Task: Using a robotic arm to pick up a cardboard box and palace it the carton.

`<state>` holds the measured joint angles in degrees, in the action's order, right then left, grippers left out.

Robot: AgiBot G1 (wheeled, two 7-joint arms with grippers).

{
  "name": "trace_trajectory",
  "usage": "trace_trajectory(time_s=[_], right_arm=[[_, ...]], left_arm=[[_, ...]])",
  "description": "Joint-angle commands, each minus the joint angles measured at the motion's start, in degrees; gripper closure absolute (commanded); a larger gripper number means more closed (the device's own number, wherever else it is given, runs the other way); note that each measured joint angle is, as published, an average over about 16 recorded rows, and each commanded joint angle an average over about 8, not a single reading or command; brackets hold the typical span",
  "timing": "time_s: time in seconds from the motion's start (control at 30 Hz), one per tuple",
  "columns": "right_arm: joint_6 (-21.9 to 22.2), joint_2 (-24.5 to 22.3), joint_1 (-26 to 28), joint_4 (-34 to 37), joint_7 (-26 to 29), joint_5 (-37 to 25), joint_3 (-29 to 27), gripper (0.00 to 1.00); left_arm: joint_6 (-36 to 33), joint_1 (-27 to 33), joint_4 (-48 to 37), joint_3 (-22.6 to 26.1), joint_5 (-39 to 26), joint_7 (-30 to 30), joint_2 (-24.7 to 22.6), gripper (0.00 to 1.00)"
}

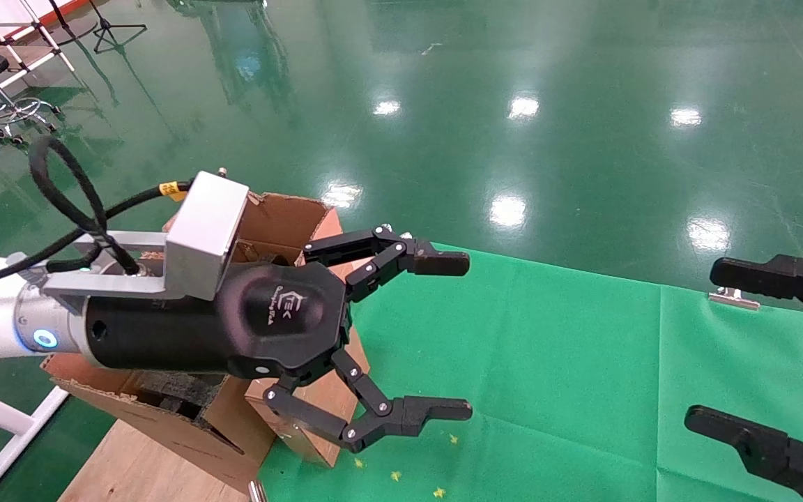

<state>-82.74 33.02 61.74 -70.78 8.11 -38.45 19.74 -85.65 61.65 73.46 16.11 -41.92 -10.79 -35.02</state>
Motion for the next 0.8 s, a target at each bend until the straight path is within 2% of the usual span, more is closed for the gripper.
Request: trace_trajectory(time_s=[0.03, 0.43, 0.5, 0.7, 0.77, 0.8], right_arm=[[0.0, 0.0, 0.0, 0.0, 0.0, 0.0, 0.0, 0.0], [0.0, 0.0, 0.0, 0.0, 0.0, 0.0, 0.0, 0.02], [0.0, 0.0, 0.0, 0.0, 0.0, 0.0, 0.0, 0.15], [0.0, 0.0, 0.0, 0.0, 0.0, 0.0, 0.0, 0.88], [0.0, 0.0, 0.0, 0.0, 0.0, 0.0, 0.0, 1.0], [0.0, 0.0, 0.0, 0.0, 0.0, 0.0, 0.0, 1.0]], left_arm=[[0.0, 0.0, 0.0, 0.0, 0.0, 0.0, 0.0, 0.0], [-0.01, -0.01, 0.03, 0.02, -0.08, 0.0, 0.04, 0.0], [-0.03, 0.04, 0.09, 0.11, -0.34, -0.03, 0.14, 0.0], [0.64, 1.82, 1.01, 1.33, -4.78, -0.88, 1.4, 0.0], [1.15, 2.97, 1.47, 2.03, -7.39, -1.36, 1.96, 0.0], [1.35, 3.67, 1.75, 2.48, -9.03, -1.54, 2.24, 0.0]])
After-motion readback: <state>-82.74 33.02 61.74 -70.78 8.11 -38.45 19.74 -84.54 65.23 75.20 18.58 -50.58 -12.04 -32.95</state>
